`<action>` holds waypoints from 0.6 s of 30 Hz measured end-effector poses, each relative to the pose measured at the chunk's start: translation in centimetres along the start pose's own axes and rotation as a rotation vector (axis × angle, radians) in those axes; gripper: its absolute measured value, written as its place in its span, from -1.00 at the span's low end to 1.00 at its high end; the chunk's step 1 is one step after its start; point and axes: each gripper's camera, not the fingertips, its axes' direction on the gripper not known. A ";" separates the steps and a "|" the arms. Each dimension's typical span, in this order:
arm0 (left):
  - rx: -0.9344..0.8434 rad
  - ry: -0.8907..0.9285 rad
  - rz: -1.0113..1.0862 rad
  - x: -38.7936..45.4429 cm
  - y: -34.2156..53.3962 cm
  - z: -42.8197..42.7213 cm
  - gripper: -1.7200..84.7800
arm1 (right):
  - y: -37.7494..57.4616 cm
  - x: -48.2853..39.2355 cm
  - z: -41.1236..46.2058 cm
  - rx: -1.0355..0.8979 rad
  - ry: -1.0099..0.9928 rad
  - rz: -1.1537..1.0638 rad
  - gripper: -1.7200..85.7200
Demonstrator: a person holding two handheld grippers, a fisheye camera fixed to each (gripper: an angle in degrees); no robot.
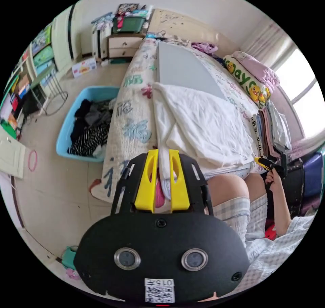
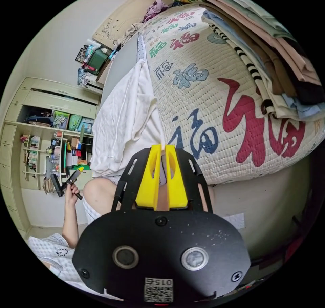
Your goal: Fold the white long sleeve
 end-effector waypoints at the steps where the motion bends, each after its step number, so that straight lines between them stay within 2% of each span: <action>1: -0.003 0.000 0.039 1.1 -1.1 0.0 -0.75 | 0.1 0.0 0.1 -0.006 -0.005 0.004 -0.94; 7: 0.002 0.190 0.333 15.9 -14.3 5.1 -0.69 | 0.4 0.1 -0.1 -0.032 -0.022 0.005 -0.94; 11: -0.005 0.129 0.459 28.0 -21.9 12.6 -0.64 | 0.5 0.9 -0.9 -0.043 -0.055 0.015 -0.94; 15: -0.136 0.177 0.398 35.1 -27.1 21.1 -0.62 | 0.6 1.6 -1.7 -0.051 -0.084 0.022 -0.94; 18: -0.192 0.167 0.280 36.7 -28.9 25.4 -0.61 | 0.6 1.9 -2.5 -0.052 -0.095 0.020 -0.94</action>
